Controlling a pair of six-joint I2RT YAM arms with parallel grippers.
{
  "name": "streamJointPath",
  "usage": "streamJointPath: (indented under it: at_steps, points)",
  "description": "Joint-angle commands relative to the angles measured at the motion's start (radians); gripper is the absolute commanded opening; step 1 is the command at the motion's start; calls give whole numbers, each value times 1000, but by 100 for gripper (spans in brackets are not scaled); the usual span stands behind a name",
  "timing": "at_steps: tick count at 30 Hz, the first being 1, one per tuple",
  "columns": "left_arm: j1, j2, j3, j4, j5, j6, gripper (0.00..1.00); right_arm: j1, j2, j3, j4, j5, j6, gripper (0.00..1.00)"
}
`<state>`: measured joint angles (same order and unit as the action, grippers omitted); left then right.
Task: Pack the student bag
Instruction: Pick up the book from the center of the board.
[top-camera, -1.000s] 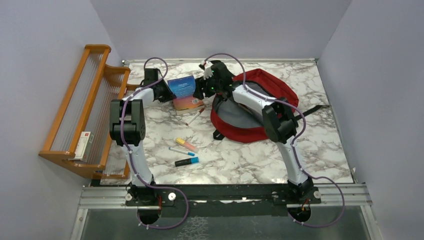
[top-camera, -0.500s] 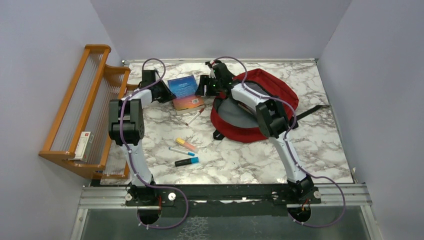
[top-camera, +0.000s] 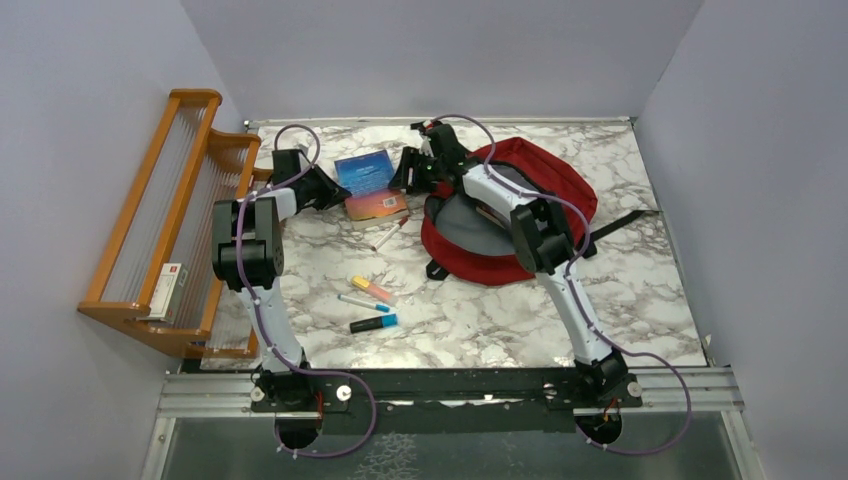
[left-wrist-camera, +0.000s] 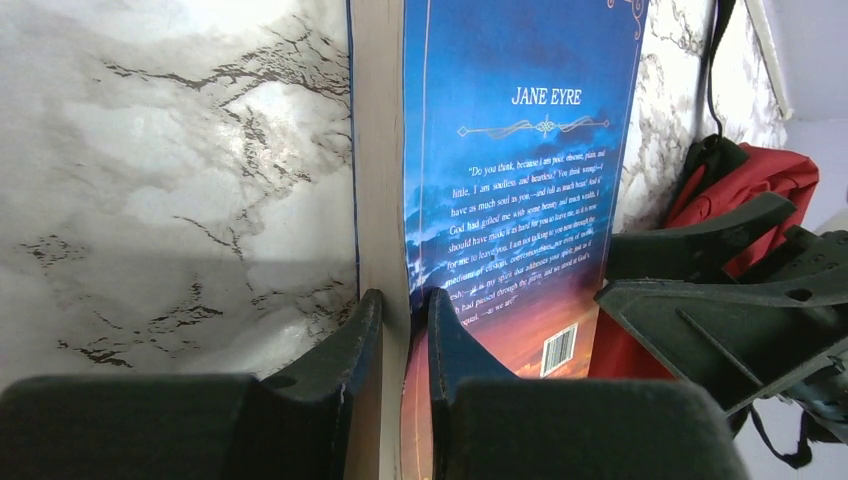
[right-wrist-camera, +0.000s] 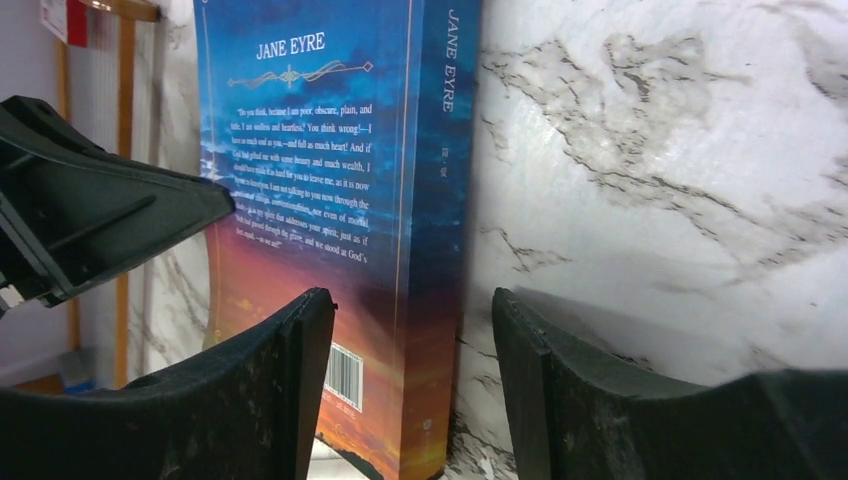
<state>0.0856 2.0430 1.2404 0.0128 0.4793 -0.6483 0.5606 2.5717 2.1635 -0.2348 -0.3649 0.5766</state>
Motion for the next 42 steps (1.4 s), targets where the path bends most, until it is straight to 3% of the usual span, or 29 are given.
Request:
streamJointPath:
  at_steps: [1,10,16,22,26,34,37,40,42]
  points:
    - [-9,122,-81,-169,-75,14,0,-2,75,46,-74,-139,66,63]
    - [-6,124,-80,-173,-78,23,0,-2,145,100,-67,-309,185,59]
    - [-15,129,-64,-178,-65,44,0,-1,147,36,137,-472,288,54]
    - [-27,131,-52,-189,-72,56,0,-2,142,47,210,-525,315,51]
    - [-29,128,-50,-188,-73,57,0,-2,136,45,227,-526,319,44]
    - [-30,55,-45,-180,-88,84,0,-2,60,-4,292,-482,227,19]
    - [-29,-24,-37,-180,-109,100,26,-3,-19,-52,304,-429,155,6]
    - [-28,-127,-20,-194,-141,118,67,-7,-107,-99,316,-379,93,1]
    - [-28,-208,-16,-205,-178,126,79,-9,-169,-135,346,-355,66,1]
